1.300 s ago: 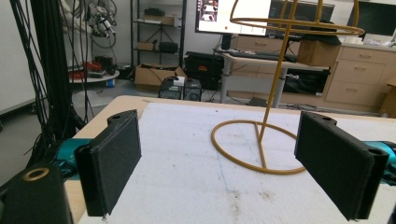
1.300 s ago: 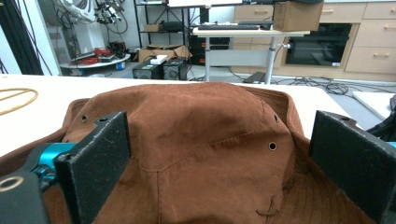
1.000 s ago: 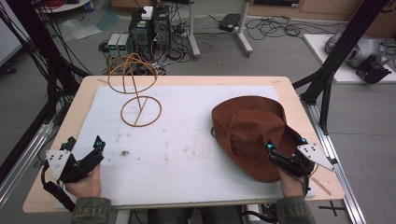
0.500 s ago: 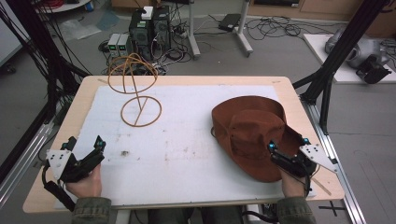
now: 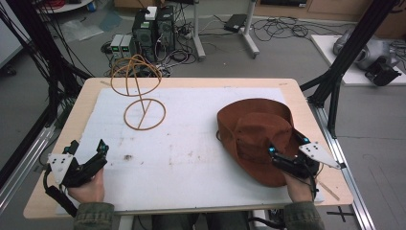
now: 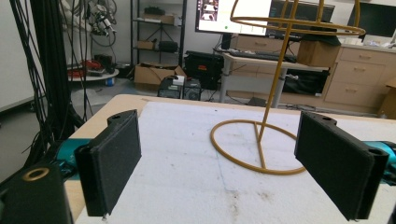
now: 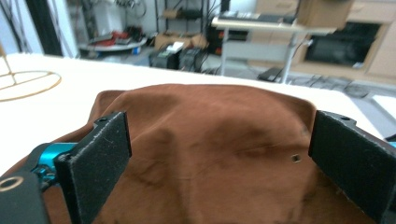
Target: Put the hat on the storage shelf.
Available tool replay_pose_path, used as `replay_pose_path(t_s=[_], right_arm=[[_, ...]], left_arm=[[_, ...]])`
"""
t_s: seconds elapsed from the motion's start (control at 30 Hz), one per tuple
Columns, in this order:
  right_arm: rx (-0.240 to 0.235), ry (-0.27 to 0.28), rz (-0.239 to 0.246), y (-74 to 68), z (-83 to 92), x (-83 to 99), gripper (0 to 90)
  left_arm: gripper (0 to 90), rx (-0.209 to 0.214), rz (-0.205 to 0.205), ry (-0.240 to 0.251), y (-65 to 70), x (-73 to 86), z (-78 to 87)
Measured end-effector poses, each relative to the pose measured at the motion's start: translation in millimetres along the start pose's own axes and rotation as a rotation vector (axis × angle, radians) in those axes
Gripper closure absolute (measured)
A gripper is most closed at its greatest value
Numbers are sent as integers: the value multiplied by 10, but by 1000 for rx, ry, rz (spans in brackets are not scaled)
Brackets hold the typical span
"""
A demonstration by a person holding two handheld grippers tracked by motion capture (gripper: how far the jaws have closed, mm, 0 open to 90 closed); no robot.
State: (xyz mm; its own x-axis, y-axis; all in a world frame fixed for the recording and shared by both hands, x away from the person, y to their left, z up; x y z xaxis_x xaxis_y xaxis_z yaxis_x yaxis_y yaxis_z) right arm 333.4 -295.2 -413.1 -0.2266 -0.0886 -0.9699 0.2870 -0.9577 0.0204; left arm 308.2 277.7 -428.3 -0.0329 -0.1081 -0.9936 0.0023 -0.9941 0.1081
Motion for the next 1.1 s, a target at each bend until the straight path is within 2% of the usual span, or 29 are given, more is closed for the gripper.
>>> replay_pose_path(t_s=[0.03,0.13,0.2,0.27,0.3,0.33,0.37,0.47,0.57,0.6,0.77,0.83,0.87,0.9,0.93,1.0,1.03,1.07,1.1], right_arm=[[-10,-54,11,-40,-56,26,51],[-28,-124,52,-98,-119,73,51],[-33,-142,58,-114,-139,89,51],[-27,-212,68,-124,-208,148,52],[-27,-212,68,-124,-208,148,52],[-31,-251,56,-123,-267,178,52],[-31,-251,56,-123,-267,178,52],[-9,-298,75,-140,-381,224,52],[8,-321,70,-141,-436,255,52],[30,-336,68,-122,-481,278,52],[51,-369,68,-93,-542,342,73],[54,-347,84,-96,-552,339,201],[54,-347,84,-96,-552,339,201],[54,-346,109,-114,-566,354,312],[54,-346,109,-114,-566,354,312],[44,-352,121,-136,-585,369,418],[42,-355,125,-143,-588,369,496],[43,-354,134,-149,-582,356,685],[43,-354,134,-149,-582,356,685]], left_arm=[[149,-1,-1,1,-1,-2,1],[149,-2,3,2,-9,-4,9],[149,-3,5,3,-17,-4,14],[149,-3,8,4,-25,-5,19],[149,-4,9,6,-28,-6,22],[149,-5,10,6,-31,-8,26],[149,-6,12,6,-35,-10,30],[149,-7,15,8,-49,-10,35],[149,-9,18,8,-68,-6,39],[148,-8,21,9,-72,-5,40],[149,-9,22,9,-84,-3,48],[149,-9,22,9,-82,-2,49],[149,-8,22,9,-80,-1,48],[149,-5,20,7,-77,1,48],[149,-2,21,9,-70,1,44],[148,5,18,7,-55,2,43],[149,8,17,9,-47,0,42],[149,10,16,12,-40,-3,40],[149,12,14,13,-36,-4,38]])
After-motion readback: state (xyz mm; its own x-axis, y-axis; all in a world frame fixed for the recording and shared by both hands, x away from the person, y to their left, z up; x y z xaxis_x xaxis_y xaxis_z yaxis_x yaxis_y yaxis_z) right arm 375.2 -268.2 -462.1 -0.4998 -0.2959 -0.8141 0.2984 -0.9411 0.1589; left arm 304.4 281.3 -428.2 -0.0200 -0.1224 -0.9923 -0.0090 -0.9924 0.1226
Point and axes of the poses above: each handheld gripper's, and its own axes: z roughly backward along the jaws, x roughly out of its underside, y roughly to its right, the point moved 7 cm from there along -z, roughly forward along the jaws, and after that the axes turned 1 degree about -y, right-handed, at the moved point
